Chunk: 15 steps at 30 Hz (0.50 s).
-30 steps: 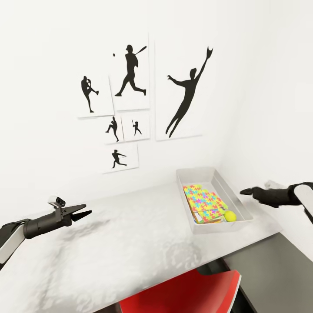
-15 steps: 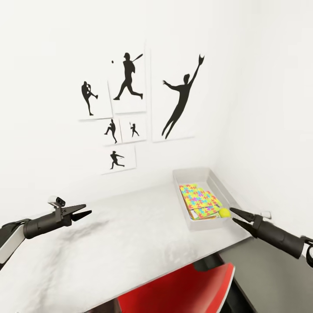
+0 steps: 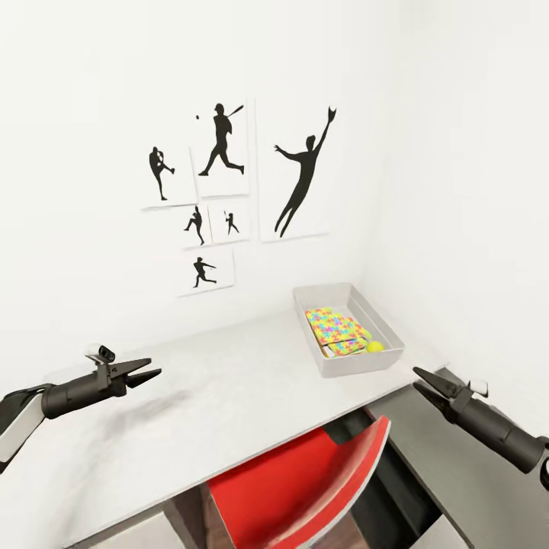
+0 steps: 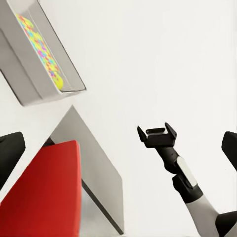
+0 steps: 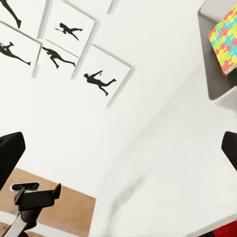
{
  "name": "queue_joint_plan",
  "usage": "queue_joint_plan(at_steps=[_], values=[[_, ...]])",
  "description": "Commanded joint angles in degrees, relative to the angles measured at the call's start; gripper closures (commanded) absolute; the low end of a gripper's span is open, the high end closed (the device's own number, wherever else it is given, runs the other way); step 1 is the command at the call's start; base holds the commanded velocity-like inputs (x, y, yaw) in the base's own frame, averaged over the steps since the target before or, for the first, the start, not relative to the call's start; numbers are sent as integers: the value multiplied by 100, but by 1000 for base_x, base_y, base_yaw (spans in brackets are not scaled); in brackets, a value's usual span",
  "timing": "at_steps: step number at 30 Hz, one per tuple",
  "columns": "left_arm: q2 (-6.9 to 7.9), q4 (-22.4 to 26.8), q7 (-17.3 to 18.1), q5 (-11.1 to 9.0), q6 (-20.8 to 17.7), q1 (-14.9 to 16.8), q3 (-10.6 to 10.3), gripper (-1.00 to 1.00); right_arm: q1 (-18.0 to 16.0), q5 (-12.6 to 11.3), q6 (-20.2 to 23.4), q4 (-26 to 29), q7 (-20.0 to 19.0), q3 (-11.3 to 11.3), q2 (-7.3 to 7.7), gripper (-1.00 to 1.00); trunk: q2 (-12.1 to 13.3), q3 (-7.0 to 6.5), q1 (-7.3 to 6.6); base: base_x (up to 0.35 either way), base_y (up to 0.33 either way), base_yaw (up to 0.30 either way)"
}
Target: Put all the toys in the child's room - the three board games (two on the bed and one on the table), the two jigsaw puzzles on the table, and the tennis ball on the table - inside the toy box on the table in the child's room.
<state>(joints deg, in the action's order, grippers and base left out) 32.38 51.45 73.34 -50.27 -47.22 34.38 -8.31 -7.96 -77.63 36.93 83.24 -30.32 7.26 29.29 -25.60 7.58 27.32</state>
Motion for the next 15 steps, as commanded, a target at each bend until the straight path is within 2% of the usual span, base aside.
queue_joint_plan(at_steps=[1,7,15], values=[[7,-3,5,-41,-51,7,-22,-100,-5,-34,42,0,1,7,-2,-100,-13,12,0,-284,29,-6],[5,-3,5,-38,-51,7,-22,-100,-2,-33,35,-4,-22,12,-10,-100,-13,12,0,-208,9,-2],[5,-3,5,-43,-51,7,-22,-100,-4,-33,34,-4,-18,8,-15,-100,-13,12,0,-103,1,0]])
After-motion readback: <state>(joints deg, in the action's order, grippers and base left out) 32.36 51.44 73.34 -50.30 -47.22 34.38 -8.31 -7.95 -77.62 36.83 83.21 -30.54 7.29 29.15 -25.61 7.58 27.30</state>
